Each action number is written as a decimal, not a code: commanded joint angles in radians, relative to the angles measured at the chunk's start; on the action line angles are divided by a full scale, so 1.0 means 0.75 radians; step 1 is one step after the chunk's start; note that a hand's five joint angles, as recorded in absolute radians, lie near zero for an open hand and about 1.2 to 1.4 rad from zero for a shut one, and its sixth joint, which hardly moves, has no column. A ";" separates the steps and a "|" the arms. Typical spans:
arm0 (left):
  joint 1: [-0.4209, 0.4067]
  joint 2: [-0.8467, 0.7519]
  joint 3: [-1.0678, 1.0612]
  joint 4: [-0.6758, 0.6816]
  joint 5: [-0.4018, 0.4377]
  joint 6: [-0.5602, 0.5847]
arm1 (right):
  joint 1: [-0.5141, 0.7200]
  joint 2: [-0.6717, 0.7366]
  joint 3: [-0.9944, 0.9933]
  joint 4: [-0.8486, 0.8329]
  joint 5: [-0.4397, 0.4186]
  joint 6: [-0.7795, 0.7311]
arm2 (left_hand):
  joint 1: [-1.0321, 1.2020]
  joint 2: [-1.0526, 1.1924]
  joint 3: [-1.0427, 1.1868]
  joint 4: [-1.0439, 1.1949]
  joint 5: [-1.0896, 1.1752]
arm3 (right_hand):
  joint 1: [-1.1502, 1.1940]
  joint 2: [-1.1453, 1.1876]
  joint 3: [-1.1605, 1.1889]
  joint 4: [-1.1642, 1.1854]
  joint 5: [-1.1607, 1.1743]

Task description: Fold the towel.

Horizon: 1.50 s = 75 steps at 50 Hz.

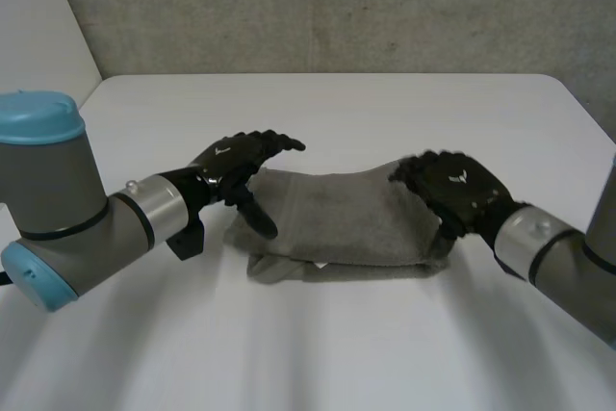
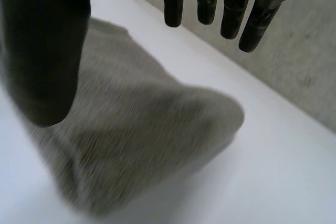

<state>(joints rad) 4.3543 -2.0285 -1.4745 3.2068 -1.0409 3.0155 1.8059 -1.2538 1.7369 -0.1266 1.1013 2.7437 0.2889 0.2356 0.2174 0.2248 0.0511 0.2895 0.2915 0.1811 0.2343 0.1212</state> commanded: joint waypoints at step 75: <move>-0.201 -0.011 -0.288 0.060 -0.277 0.113 | -0.346 0.042 0.402 -0.459 -0.145 0.422 | 0.792 0.863 -0.057 -0.067 0.877 | 1.476 1.473 -0.009 -0.080 1.467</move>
<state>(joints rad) 4.2369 -2.0391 -1.6607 3.2547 -1.2488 3.1060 1.5766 -1.2197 2.0268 -0.4735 1.0203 3.0853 0.9088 0.9130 0.2174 0.2248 0.7400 1.3032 1.2922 0.1810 0.2343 1.1433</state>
